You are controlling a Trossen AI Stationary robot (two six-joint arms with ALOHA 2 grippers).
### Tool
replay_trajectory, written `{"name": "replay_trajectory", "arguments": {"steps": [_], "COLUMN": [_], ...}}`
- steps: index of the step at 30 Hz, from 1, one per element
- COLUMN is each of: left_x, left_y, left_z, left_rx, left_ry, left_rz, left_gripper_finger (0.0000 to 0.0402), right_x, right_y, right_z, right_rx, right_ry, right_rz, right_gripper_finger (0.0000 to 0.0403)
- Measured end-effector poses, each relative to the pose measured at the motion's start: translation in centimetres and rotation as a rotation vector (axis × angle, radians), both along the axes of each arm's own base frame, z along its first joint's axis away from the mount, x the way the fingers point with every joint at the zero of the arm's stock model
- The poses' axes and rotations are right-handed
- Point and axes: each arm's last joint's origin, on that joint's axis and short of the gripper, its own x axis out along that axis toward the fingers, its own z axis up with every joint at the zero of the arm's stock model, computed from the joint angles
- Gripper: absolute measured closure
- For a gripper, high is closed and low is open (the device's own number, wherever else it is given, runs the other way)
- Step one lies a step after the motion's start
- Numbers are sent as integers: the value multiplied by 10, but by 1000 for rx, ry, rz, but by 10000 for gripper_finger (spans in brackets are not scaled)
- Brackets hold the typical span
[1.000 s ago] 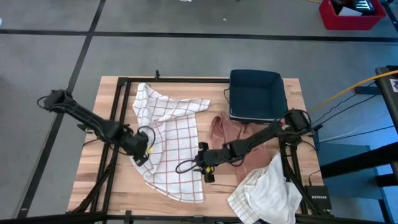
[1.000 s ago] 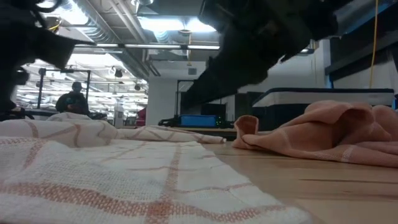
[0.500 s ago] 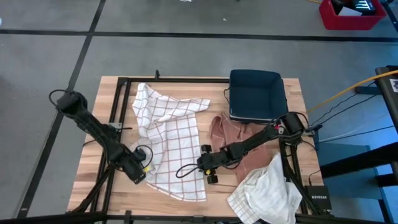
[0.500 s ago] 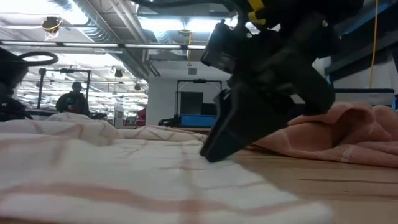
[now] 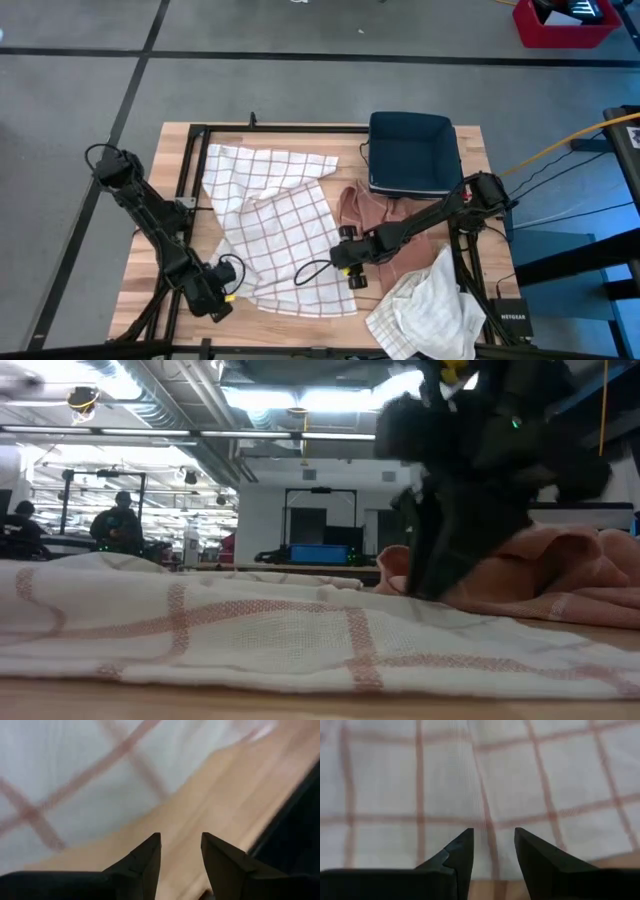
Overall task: Fold towel
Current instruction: Fold the brown striped towel on the table
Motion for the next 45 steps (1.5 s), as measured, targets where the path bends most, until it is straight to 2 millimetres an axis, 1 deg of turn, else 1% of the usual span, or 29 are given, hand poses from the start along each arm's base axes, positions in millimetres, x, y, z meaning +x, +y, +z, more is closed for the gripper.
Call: {"name": "replay_trajectory", "arguments": {"steps": [3,4,6,8,11,14,15,18,20,24,26,28,30,34,36,37,40,42,45], "left_x": [8,10,12,12,11,12,13,12,11,9,8,9,15,26,28,29,33,37,44], "left_y": [-13,-18,-29,-40,-54,-55,-54,-46,-38,-19,-12,-8,-5,5,13,18,34,44,55], "left_z": [29,35,34,21,-8,-32,-35,-39,-34,-29,-29,-28,-21,8,19,22,23,19,14], "left_rx": [31,23,-12,-27,-2,50,62,153,210,356,407,422,401,369,388,429,581,672,707], "left_ry": [-154,-195,-243,-242,-169,-59,-37,-8,-29,-25,11,32,16,-40,-64,-77,-108,-110,-88], "left_rz": [-23,-30,-48,-63,-88,-99,-85,-37,-13,44,52,60,63,35,18,24,52,44,21], "left_gripper_finger": [269,269,269,269,269,269,269,270,270,269,269,269,269,269,269,269,269,269,269], "right_x": [3,4,6,9,9,6,6,3,3,5,5,6,5,6,7,7,7,7,7], "right_y": [1,2,7,15,32,48,52,60,59,59,59,60,61,61,59,59,59,59,59], "right_z": [3,4,6,9,11,11,10,5,1,-8,-14,-19,-24,-28,-28,-28,-28,-28,-28], "right_rx": [44,64,116,155,177,137,122,59,27,18,3,5,12,6,2,1,0,2,9], "right_ry": [-32,-44,-85,-137,-221,-294,-318,-336,-327,-313,-294,-281,-260,-246,-252,-254,-251,-250,-250], "right_rz": [-60,-84,-128,-166,-197,-213,-216,-199,-179,-167,-162,-153,-138,-126,-120,-120,-121,-119,-116], "right_gripper_finger": [259,259,259,259,259,259,259,259,259,259,259,259,259,259,259,259,259,259,259]}}
